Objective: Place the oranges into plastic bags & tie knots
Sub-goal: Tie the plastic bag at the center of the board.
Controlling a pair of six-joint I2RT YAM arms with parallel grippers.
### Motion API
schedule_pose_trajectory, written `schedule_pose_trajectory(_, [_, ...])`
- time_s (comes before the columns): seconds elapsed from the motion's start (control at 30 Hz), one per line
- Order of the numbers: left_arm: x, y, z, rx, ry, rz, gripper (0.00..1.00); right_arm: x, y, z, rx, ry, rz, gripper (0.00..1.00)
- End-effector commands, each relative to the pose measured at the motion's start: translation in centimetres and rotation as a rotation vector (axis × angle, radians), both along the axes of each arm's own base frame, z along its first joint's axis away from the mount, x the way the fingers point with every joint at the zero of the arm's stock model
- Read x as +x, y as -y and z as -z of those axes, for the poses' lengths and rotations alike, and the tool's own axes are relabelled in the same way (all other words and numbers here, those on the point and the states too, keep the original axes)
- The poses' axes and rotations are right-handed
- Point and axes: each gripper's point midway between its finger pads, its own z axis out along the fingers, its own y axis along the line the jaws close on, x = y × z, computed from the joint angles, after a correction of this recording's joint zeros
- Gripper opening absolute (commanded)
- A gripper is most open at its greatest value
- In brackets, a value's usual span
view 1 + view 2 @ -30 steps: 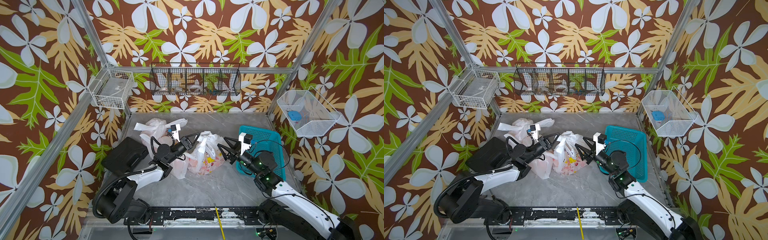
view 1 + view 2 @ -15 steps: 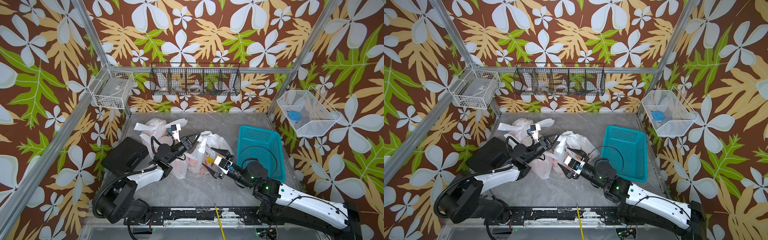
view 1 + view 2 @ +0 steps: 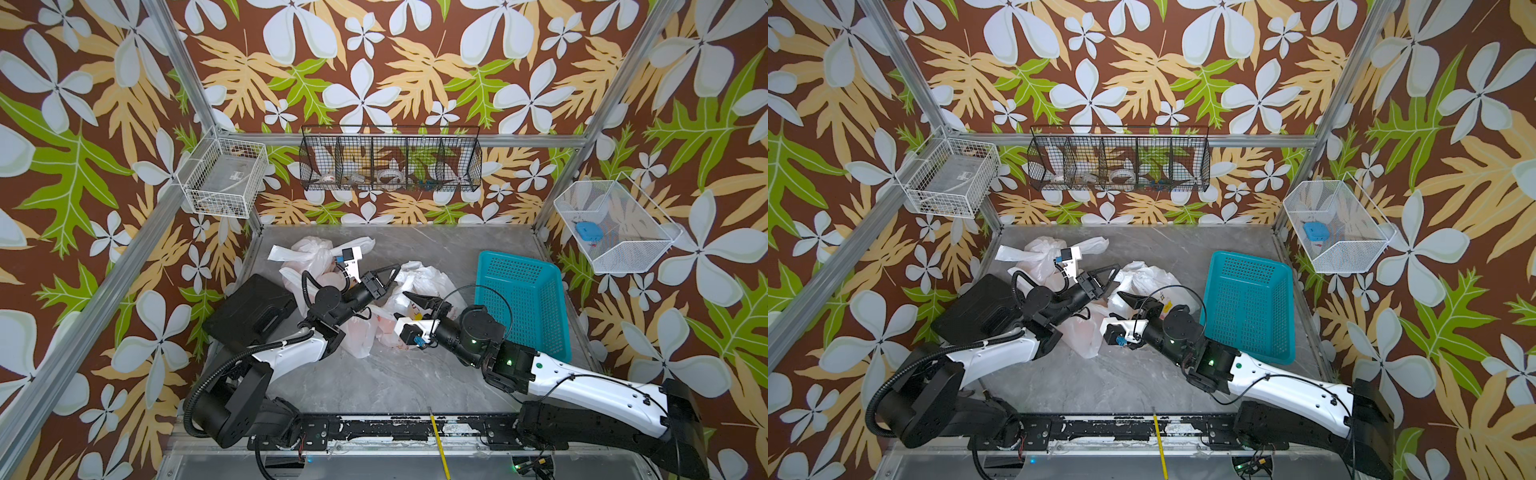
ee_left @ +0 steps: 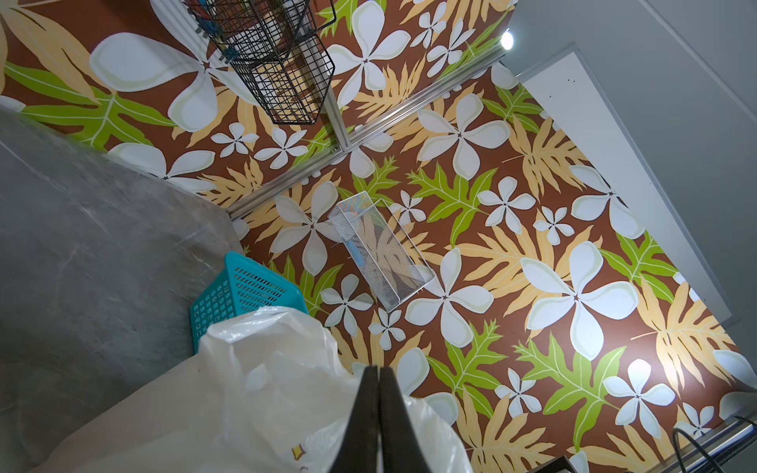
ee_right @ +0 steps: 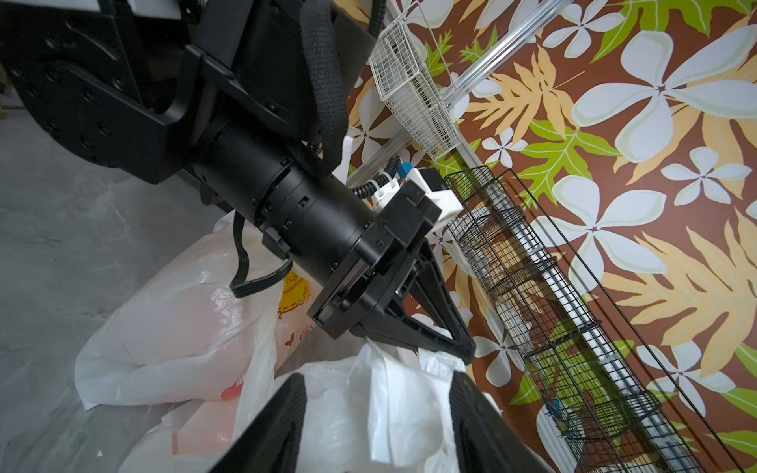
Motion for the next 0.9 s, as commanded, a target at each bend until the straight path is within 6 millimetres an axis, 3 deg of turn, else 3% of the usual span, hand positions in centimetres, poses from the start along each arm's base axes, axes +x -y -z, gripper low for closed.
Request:
schedule_pose_trajectory(0.0, [-0.1,-0.1,-0.6,0.004,0.028,-0.004,0.0,0.7,0.1,-0.3,-0.013,0.025,0.04,0.51])
schedule_pose_trajectory(0.17, [-0.1,-0.3,-0.6,0.017,0.031,-0.02,0.0,1.7,0.5,-0.4,-0.021,0.033,0.1,0.35])
schedule_pose_trajectory(0.37, [0.0,-0.5,-0.7,0.033,0.037,-0.042,0.0,1.8,1.2,-1.1,0.008,0.03,0.131,0.0])
schedule_pose_trajectory(0.5, [0.3,-1.4,-0.7,0.048,0.038,-0.08,0.0,1.9,2.1,-2.0,0.056,0.014,0.163,0.0])
schedule_pose_trajectory(0.6, [0.8,-3.5,-0.6,0.051,0.039,-0.141,0.0,2.1,3.5,-2.9,0.126,-0.015,0.209,0.0])
schedule_pose_trajectory(0.73, [1.4,-6.3,0.4,0.128,0.05,-0.254,0.0,4.2,7.8,-3.7,0.291,-0.109,0.347,0.0])
schedule_pose_trajectory(0.87, [2.1,-9.4,2.1,0.208,0.023,-0.373,0.0,6.7,12.6,-2.0,0.449,-0.235,0.48,0.0])
